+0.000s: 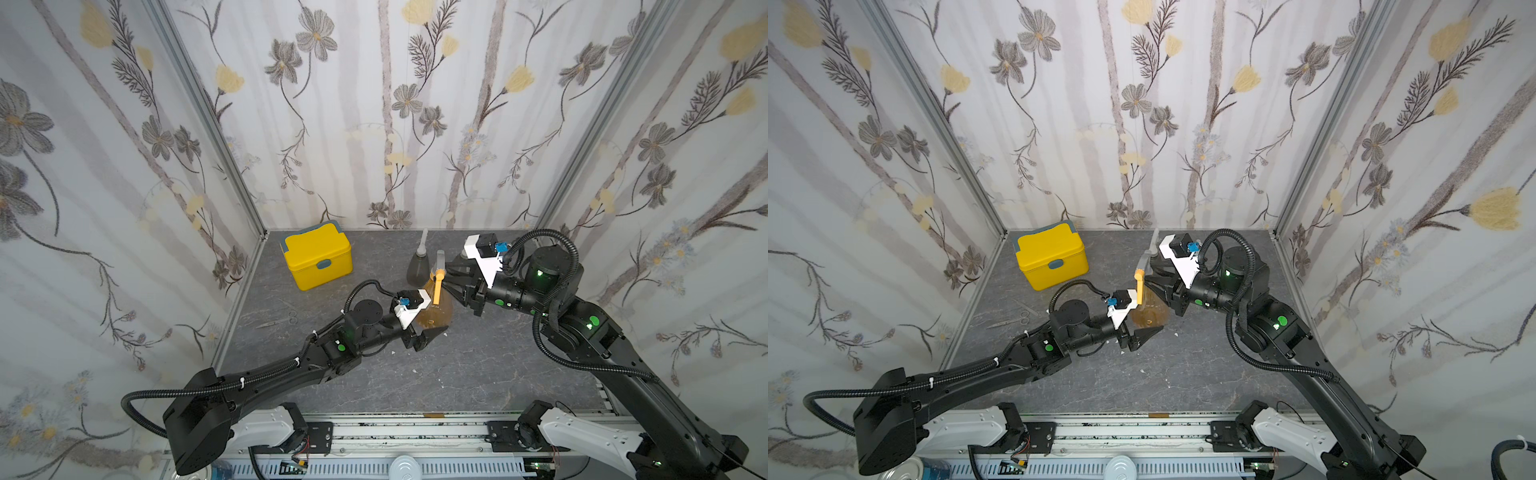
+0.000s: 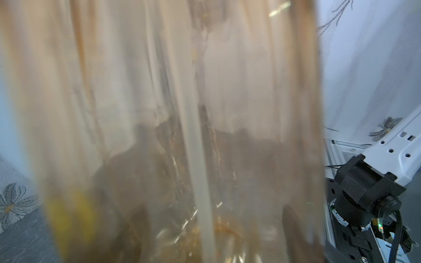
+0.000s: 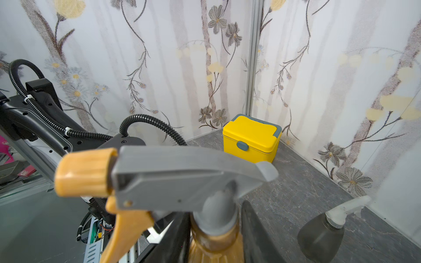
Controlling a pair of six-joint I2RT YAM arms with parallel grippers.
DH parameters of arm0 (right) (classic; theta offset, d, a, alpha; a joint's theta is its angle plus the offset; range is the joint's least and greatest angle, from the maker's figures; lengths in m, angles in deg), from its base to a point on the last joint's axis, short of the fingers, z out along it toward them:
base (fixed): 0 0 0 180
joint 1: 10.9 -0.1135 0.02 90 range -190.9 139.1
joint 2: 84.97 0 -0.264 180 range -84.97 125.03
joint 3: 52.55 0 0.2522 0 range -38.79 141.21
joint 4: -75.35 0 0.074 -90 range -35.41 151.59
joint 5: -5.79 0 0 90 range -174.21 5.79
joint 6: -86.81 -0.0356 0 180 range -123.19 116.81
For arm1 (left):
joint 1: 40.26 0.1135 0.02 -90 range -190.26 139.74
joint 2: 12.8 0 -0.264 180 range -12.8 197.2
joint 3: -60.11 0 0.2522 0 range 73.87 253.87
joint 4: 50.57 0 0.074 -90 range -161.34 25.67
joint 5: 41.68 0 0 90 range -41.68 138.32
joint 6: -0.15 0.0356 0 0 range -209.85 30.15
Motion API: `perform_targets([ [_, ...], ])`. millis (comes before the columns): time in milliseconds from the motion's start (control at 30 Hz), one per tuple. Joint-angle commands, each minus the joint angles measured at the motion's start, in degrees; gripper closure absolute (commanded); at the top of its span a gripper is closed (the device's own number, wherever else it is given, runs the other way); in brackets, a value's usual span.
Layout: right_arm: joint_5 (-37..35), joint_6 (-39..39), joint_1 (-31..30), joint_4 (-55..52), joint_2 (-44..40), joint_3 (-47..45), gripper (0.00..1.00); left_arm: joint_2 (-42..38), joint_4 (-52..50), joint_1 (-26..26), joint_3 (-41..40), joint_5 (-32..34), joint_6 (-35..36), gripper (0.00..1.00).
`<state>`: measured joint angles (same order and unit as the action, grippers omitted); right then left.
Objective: Attach spray nozzles to spray bottles
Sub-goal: Screw the spray nozzle on the spray bottle.
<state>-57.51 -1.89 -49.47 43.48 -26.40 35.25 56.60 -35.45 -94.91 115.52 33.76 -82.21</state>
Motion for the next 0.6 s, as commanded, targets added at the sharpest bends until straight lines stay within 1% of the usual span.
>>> perform_targets([
  [0, -0.48, 0.07, 0.04, 4.04, 0.86, -0.21, 0.65, -0.31, 2.10, -0.05, 0.24, -0.59, 0.97, 0.26],
  [133, 0.28, -0.50, 0.02, 4.90, 1.79, -0.82, 0.67, -0.41, 2.06, -0.09, 0.20, -0.21, 1.24, 0.26],
  [333, -2.28, -2.80, -0.02, 6.84, 1.88, -3.92, 0.72, -0.56, 2.43, -0.10, 0.10, 0.89, 1.24, 0.26],
  [433, -6.84, -4.14, -0.69, 8.15, 1.34, -6.47, 0.74, -0.50, 2.50, -0.19, 0.18, 1.96, 1.15, 0.27],
  [567, -16.79, -4.65, -3.56, 8.50, 0.83, -9.10, 0.75, -0.57, 2.67, -0.12, 0.27, 3.51, 1.17, 0.27],
])
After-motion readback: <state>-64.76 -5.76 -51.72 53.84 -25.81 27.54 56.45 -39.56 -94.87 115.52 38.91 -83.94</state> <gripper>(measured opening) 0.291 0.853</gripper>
